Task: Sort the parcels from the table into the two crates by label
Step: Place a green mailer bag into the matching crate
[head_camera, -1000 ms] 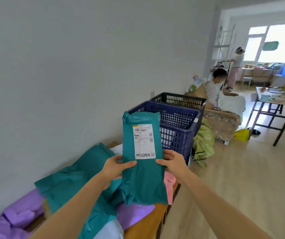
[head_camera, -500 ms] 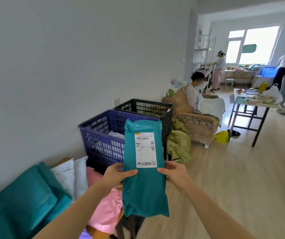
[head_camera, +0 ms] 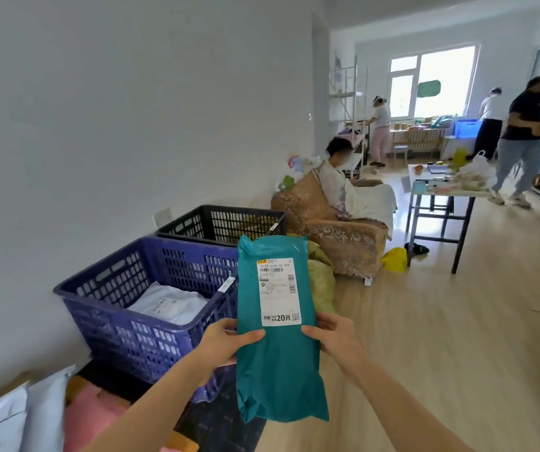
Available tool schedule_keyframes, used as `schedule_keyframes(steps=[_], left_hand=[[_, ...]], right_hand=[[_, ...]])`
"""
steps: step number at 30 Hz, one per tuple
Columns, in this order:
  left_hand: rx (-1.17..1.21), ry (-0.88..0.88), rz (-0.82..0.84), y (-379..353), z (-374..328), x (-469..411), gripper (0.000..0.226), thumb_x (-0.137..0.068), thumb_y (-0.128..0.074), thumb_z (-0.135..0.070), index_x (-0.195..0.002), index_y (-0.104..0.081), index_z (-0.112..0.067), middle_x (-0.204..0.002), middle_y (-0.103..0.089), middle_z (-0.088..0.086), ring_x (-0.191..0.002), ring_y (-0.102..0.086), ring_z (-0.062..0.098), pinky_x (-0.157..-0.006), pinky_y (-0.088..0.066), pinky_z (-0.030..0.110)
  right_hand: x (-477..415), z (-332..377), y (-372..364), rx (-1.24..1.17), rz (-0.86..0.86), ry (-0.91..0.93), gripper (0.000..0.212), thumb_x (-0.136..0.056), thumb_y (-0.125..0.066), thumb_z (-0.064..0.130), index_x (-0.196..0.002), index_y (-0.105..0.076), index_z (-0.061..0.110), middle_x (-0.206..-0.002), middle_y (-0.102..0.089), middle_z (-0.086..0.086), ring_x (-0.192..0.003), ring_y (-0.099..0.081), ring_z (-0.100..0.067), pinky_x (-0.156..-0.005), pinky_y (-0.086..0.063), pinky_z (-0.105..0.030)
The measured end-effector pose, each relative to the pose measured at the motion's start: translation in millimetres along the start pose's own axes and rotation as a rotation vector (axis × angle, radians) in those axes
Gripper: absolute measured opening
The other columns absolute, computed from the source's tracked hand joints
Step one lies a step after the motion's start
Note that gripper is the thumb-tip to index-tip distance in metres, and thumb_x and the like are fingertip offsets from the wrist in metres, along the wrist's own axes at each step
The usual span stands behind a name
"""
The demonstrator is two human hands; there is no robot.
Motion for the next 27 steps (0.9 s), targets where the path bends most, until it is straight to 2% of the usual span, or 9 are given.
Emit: schedule_keyframes(steps=[6, 9, 14, 18, 23, 25, 27], left_hand=[[0.011, -0.016, 0.037, -25, -37, -102, 0.068, -0.063, -0.089, -0.029, -0.120, -0.056, -0.010, -0.112, -0.069, 0.006, -0.094, -0.071, 0.022, -0.081, -0.059, 0.041], [0.021, -0.017, 0.054, -31, -58, -151, 0.066, -0.065, -0.088, -0.031, -0.119, -0.057, -0.010, -0.111, -0.071, 0.004, -0.093, -0.071, 0.020, -0.082, -0.059, 0.041], [0.058, -0.013, 0.029, -45, -85, -214, 0.072, -0.064, -0.087, -0.034, -0.122, -0.056, -0.007, -0.113, -0.070, 0.004, -0.095, -0.071, 0.020, -0.081, -0.059, 0.040], [0.099, 0.012, 0.003, -53, -95, -258, 0.071, -0.068, -0.085, -0.034, -0.125, -0.054, -0.006, -0.113, -0.070, 0.005, -0.093, -0.072, 0.021, -0.080, -0.059, 0.040], [0.102, -0.016, -0.083, -51, -125, -311, 0.043, -0.076, -0.080, -0.032, -0.109, -0.062, -0.011, -0.106, -0.073, 0.002, -0.091, -0.072, 0.018, -0.079, -0.059, 0.035], [0.115, -0.020, -0.149, -48, -134, -333, 0.038, -0.076, -0.080, -0.032, -0.104, -0.061, -0.013, -0.105, -0.073, 0.003, -0.091, -0.072, 0.018, -0.080, -0.059, 0.035], [0.151, -0.007, -0.228, -46, -141, -356, 0.047, -0.074, -0.082, -0.032, -0.109, -0.060, -0.011, -0.106, -0.073, 0.004, -0.090, -0.072, 0.019, -0.081, -0.059, 0.038]], right_hand=[[-102, 29, 17, 0.039, -0.015, -0.014, 0.043, -0.080, -0.074, 0.003, -0.121, -0.061, 0.001, -0.109, -0.068, -0.005, -0.089, -0.066, -0.012, -0.066, -0.052, -0.019], [-158, 43, 22, 0.067, -0.020, -0.012, 0.047, -0.079, -0.076, 0.006, -0.123, -0.061, 0.001, -0.105, -0.069, -0.003, -0.091, -0.066, -0.013, -0.072, -0.052, -0.022], [-233, 67, 28, 0.146, -0.013, 0.004, 0.045, -0.080, -0.075, 0.004, -0.122, -0.061, 0.000, -0.106, -0.066, -0.004, -0.085, -0.063, -0.012, -0.070, -0.048, -0.020], [-295, 79, 29, 0.203, 0.032, 0.023, 0.050, -0.080, -0.076, 0.006, -0.126, -0.059, 0.000, -0.106, -0.064, -0.004, -0.092, -0.061, -0.015, -0.079, -0.047, -0.025], [-384, 89, 15, 0.235, 0.135, 0.017, 0.047, -0.082, -0.075, 0.011, -0.125, -0.060, 0.003, -0.110, -0.065, -0.004, -0.098, -0.062, -0.019, -0.091, -0.052, -0.033], [-421, 94, 7, 0.228, 0.189, 0.027, 0.046, -0.082, -0.075, 0.011, -0.124, -0.060, 0.003, -0.107, -0.066, -0.003, -0.094, -0.064, -0.017, -0.086, -0.053, -0.031], [-456, 99, 0, 0.226, 0.240, 0.049, 0.044, -0.081, -0.076, 0.009, -0.122, -0.062, 0.002, -0.102, -0.066, -0.002, -0.087, -0.063, -0.014, -0.077, -0.051, -0.025]])
Point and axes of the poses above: each hand's wrist, its own x-axis away from the middle knuckle, its own y-axis out of the back of the hand, z = x × y, the point moved 4 cm from there along -x, towards the middle knuckle
